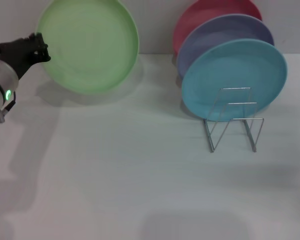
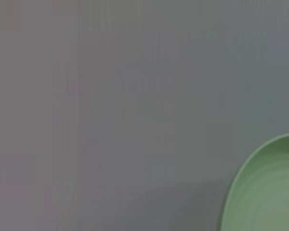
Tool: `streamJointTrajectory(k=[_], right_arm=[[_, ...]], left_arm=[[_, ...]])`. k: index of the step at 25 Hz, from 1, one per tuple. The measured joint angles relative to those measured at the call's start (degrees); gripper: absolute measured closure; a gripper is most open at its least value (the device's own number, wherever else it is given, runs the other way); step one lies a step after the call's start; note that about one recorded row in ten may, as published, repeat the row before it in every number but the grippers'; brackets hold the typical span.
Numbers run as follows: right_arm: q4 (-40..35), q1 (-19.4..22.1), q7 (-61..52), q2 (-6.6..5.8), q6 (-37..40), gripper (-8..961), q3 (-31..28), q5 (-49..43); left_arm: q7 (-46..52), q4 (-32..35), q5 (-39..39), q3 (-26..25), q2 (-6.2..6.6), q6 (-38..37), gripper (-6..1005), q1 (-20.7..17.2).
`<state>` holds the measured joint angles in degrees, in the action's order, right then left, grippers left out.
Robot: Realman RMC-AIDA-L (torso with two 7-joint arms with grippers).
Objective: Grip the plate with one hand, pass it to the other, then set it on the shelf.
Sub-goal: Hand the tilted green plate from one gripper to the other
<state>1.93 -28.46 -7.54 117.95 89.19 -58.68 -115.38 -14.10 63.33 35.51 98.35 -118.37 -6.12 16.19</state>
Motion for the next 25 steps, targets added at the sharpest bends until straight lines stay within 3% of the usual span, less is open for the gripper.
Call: streamJointTrajectory(k=[4, 7, 12, 16, 25], right_arm=[[0.1, 0.1, 1.7, 0.66, 0.5, 437, 0.7, -0.1], [0.8, 1.3, 1.7, 0.98, 2.2, 436, 2.3, -0.1], [3.5, 4.0, 1.4, 1.22, 4.8, 436, 6.4, -0.1], [6.4, 6.3, 1.2, 1.23, 6.7, 436, 11.4, -0.1], [11.9, 9.1, 1.6, 1.50, 8.6, 437, 23.6, -0.1]], left_arm=[[1.6, -4.8, -0.3, 7.7, 0.04, -19.0, 964, -2.8], [5.3, -13.2, -0.6, 14.0, 0.06, -34.1, 963, -2.8], [14.0, -27.7, -0.1, 22.5, -0.59, -53.2, 963, -1.6], [15.5, -30.4, 1.8, 26.4, -0.76, -57.4, 963, -2.0], [14.0, -33.0, 16.2, 38.6, -0.82, -62.4, 963, -2.4]])
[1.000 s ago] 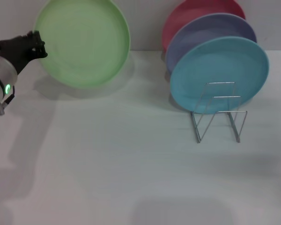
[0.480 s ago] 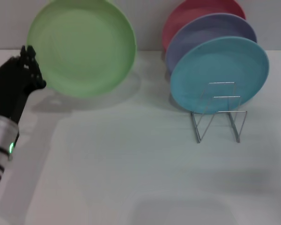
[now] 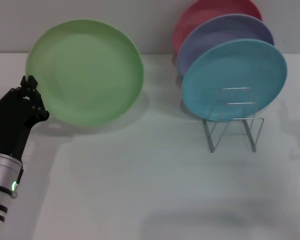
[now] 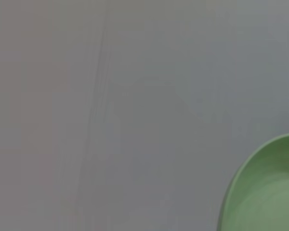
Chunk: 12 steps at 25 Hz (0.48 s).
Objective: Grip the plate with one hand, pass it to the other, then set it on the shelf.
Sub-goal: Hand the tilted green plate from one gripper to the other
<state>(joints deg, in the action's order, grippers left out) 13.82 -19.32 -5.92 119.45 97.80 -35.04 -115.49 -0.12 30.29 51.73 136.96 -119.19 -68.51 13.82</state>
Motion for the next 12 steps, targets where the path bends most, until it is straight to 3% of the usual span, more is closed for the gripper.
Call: streamJointTrajectory(k=[7, 12], right_arm=[[3.4, 1.1, 0.0, 0.13, -0.7, 437, 5.1, 0.0], [6.7, -0.3, 0.4, 0.16, -5.7, 436, 8.8, 0.0]], left_arm=[[-1.9, -0.2, 0.7, 1.1, 0.01, 1.3, 962, 0.8], [-2.9, 0.1, 0.1, 1.7, 0.01, -0.1, 962, 0.2]])
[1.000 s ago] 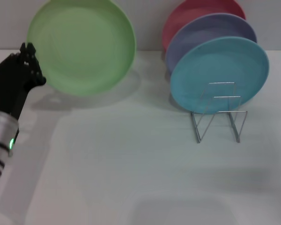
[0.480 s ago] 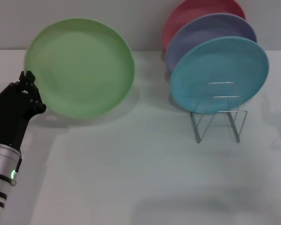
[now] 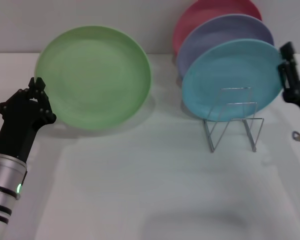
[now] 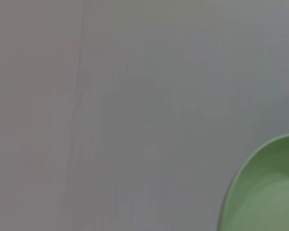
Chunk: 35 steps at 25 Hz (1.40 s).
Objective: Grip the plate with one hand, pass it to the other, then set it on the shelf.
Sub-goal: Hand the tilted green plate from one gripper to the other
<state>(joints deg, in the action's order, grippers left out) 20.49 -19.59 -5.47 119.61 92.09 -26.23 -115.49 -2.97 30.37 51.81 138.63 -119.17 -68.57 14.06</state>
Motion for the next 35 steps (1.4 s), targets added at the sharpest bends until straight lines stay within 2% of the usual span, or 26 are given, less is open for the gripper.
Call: streamJointTrajectory(k=[5, 10, 16, 21, 28, 35], right_arm=[[0.5, -2.7, 0.4, 0.02, -3.6, 437, 2.1, 0.0], [0.1, -7.9, 0.3, -0.06, -8.1, 437, 3.3, 0.0], [-0.8, -12.3, -1.4, -0.53, -12.3, 436, 4.5, -0.1], [-1.5, -12.1, -2.4, -0.67, -13.3, 437, 5.0, -2.7], [-0.2, -10.2, -2.4, -0.15, -16.3, 436, 6.9, -4.5], [1.6, -10.4, -2.4, 0.01, -21.8, 437, 8.7, -4.9]], left_arm=[[-0.2, -0.1, -0.1, 1.5, 0.09, -2.5, 962, -0.8], [-2.9, 2.5, 1.4, 2.5, -0.01, -2.3, 962, -2.4], [-19.4, 11.4, 17.2, 11.4, 0.00, -2.9, 961, -2.6], [-29.6, 17.5, 25.8, 16.1, 0.00, -4.8, 961, -2.4], [-35.0, 21.2, 30.7, 17.7, 0.00, -6.4, 961, -3.0], [-38.8, 22.3, 31.5, 20.9, -0.01, -11.0, 960, -3.2]])
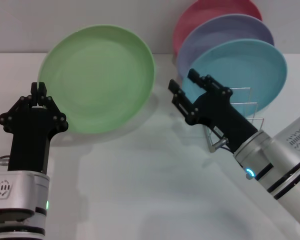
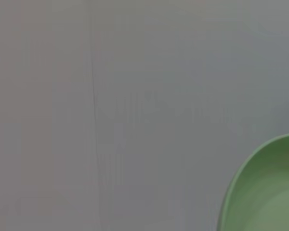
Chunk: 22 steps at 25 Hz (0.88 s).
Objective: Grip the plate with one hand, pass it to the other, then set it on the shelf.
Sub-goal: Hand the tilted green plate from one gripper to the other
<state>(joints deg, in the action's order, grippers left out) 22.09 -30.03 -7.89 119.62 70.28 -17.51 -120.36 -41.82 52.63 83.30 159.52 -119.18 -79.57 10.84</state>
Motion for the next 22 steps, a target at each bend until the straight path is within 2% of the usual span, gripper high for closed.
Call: streamJointTrajectory(k=[22], right_arm=[[2.8, -2.5, -0.2, 0.01, -9.8, 436, -0.7, -0.6]], left_arm=[[-5.4, 0.1, 1.4, 2.7, 0.01, -0.7, 959, 0.2]])
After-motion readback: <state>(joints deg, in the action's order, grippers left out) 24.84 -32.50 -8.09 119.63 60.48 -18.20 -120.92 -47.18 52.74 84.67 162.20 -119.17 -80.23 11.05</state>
